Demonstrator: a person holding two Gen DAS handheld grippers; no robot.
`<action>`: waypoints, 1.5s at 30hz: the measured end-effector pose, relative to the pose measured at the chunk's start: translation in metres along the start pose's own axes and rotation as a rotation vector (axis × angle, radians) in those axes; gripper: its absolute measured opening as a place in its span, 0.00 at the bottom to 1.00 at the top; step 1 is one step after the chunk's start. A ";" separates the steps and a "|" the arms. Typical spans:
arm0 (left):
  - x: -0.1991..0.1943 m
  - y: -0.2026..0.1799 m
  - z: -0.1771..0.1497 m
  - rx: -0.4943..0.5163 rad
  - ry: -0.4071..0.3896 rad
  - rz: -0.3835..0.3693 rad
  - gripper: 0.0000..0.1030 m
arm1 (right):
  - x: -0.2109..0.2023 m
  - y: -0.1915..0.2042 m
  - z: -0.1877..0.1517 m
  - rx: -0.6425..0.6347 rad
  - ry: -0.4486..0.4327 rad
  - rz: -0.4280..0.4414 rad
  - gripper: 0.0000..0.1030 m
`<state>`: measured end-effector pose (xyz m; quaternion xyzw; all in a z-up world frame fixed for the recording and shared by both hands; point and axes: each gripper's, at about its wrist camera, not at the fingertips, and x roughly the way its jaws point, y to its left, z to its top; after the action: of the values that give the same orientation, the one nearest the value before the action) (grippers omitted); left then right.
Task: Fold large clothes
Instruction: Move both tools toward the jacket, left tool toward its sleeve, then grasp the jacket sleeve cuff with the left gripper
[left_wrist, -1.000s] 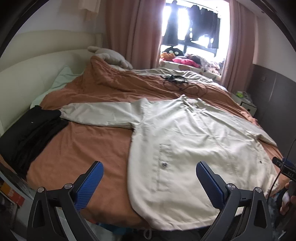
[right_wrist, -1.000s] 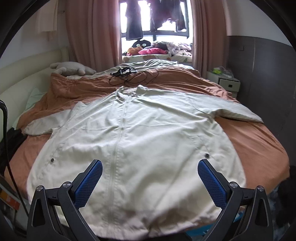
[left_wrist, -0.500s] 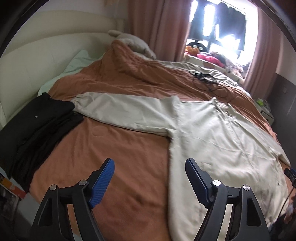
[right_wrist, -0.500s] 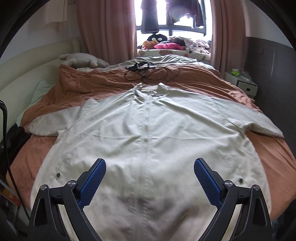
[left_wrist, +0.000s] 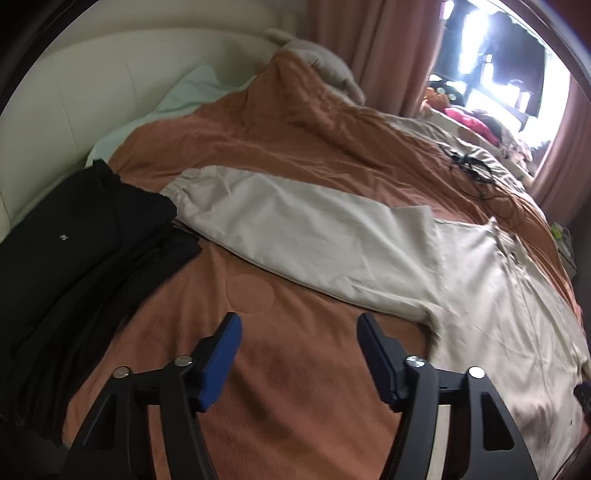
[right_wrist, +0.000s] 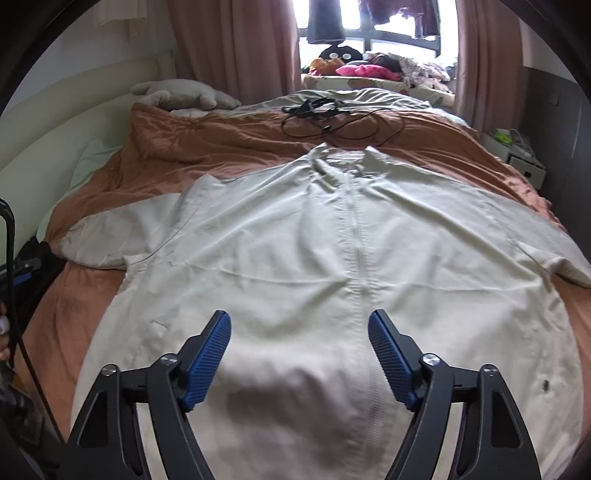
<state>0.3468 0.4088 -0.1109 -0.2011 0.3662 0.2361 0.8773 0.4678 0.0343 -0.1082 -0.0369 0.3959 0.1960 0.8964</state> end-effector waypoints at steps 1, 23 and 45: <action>0.007 0.003 0.004 -0.008 0.011 -0.002 0.63 | 0.004 0.004 0.001 -0.002 0.003 0.004 0.70; 0.152 0.033 0.050 -0.168 0.217 0.094 0.55 | 0.084 0.069 0.030 0.042 0.115 0.146 0.36; 0.053 -0.005 0.100 -0.084 -0.019 -0.149 0.03 | 0.164 0.153 0.052 0.133 0.261 0.433 0.13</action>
<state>0.4369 0.4713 -0.0842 -0.2621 0.3319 0.1871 0.8866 0.5457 0.2398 -0.1782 0.0826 0.5190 0.3506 0.7752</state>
